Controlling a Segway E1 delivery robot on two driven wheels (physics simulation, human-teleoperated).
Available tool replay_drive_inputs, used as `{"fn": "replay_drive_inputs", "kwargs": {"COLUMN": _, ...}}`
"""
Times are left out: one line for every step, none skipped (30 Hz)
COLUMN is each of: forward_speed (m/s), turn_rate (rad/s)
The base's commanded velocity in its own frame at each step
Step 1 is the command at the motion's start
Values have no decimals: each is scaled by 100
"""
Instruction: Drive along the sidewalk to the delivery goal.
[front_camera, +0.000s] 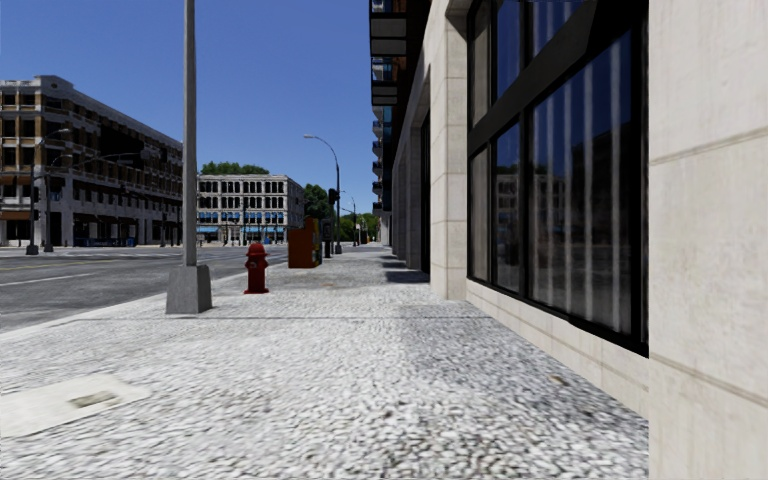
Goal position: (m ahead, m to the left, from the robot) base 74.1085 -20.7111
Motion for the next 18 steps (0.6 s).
{"fn": "replay_drive_inputs", "kwargs": {"forward_speed": 200, "turn_rate": 0}}
{"fn": "replay_drive_inputs", "kwargs": {"forward_speed": 200, "turn_rate": 0}}
{"fn": "replay_drive_inputs", "kwargs": {"forward_speed": 200, "turn_rate": 7}}
{"fn": "replay_drive_inputs", "kwargs": {"forward_speed": 200, "turn_rate": 7}}
{"fn": "replay_drive_inputs", "kwargs": {"forward_speed": 200, "turn_rate": 18}}
{"fn": "replay_drive_inputs", "kwargs": {"forward_speed": 200, "turn_rate": 20}}
{"fn": "replay_drive_inputs", "kwargs": {"forward_speed": 200, "turn_rate": 20}}
{"fn": "replay_drive_inputs", "kwargs": {"forward_speed": 200, "turn_rate": 7}}
{"fn": "replay_drive_inputs", "kwargs": {"forward_speed": 200, "turn_rate": 7}}
{"fn": "replay_drive_inputs", "kwargs": {"forward_speed": 200, "turn_rate": 0}}
{"fn": "replay_drive_inputs", "kwargs": {"forward_speed": 200, "turn_rate": 0}}
{"fn": "replay_drive_inputs", "kwargs": {"forward_speed": 200, "turn_rate": 0}}
{"fn": "replay_drive_inputs", "kwargs": {"forward_speed": 200, "turn_rate": 0}}
{"fn": "replay_drive_inputs", "kwargs": {"forward_speed": 200, "turn_rate": 0}}
{"fn": "replay_drive_inputs", "kwargs": {"forward_speed": 200, "turn_rate": 0}}
{"fn": "replay_drive_inputs", "kwargs": {"forward_speed": 200, "turn_rate": 0}}
{"fn": "replay_drive_inputs", "kwargs": {"forward_speed": 200, "turn_rate": 0}}
{"fn": "replay_drive_inputs", "kwargs": {"forward_speed": 200, "turn_rate": 0}}
